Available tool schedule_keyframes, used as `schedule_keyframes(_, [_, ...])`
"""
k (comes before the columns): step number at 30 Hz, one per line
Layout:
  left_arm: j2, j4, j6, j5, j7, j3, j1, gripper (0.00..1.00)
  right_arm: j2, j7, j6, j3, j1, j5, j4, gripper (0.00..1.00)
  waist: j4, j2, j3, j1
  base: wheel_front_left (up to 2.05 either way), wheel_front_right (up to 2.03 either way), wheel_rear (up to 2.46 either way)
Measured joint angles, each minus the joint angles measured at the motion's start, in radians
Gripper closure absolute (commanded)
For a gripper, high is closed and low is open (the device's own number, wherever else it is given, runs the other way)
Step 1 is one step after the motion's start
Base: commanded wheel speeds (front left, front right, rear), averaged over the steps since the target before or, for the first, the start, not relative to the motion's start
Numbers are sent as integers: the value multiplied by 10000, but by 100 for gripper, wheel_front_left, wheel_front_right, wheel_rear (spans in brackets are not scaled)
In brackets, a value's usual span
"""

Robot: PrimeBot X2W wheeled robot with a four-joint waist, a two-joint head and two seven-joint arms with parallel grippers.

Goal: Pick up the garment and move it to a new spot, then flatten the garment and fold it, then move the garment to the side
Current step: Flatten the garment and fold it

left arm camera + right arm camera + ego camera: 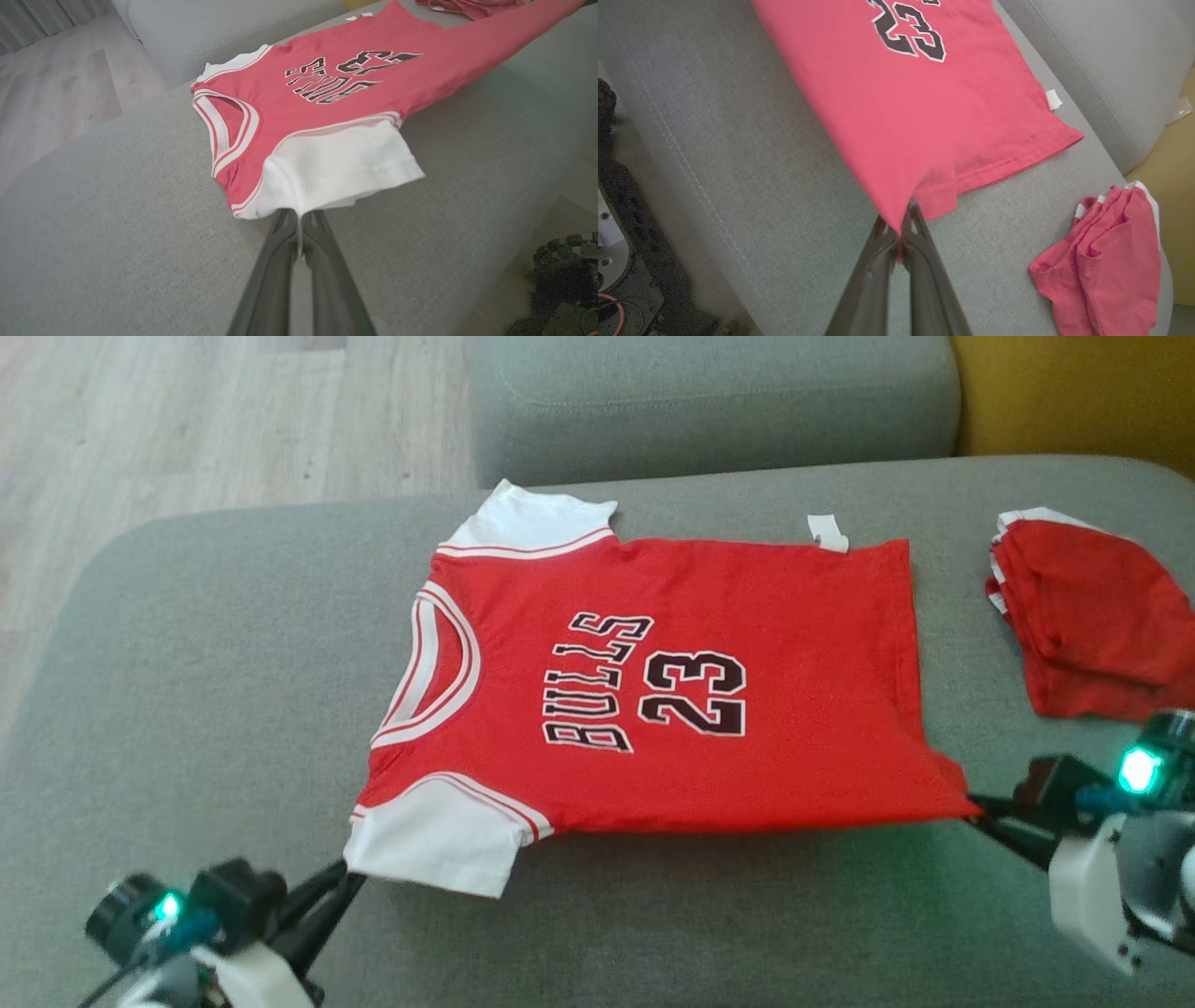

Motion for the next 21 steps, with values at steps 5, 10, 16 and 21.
schedule_keyframes(5, [12,-38,-71,90,245,88,-772,100,27,196,0,-6,-478,82,-35,100,-98,0,248,0,0,0,0])
schedule_keyframes(10, [4,301,-330,226,399,100,-1626,100,111,395,0,-6,-762,71,-35,100,-146,0,535,1,0,0,0])
schedule_keyframes(16, [-165,1126,-704,456,583,-98,-2846,100,293,727,0,-15,-1169,69,38,100,-194,0,1008,1,0,0,0])
schedule_keyframes(21, [-481,2011,-899,619,650,-449,-3950,100,464,1047,0,-12,-1257,90,163,100,-206,0,1426,2,0,0,0])
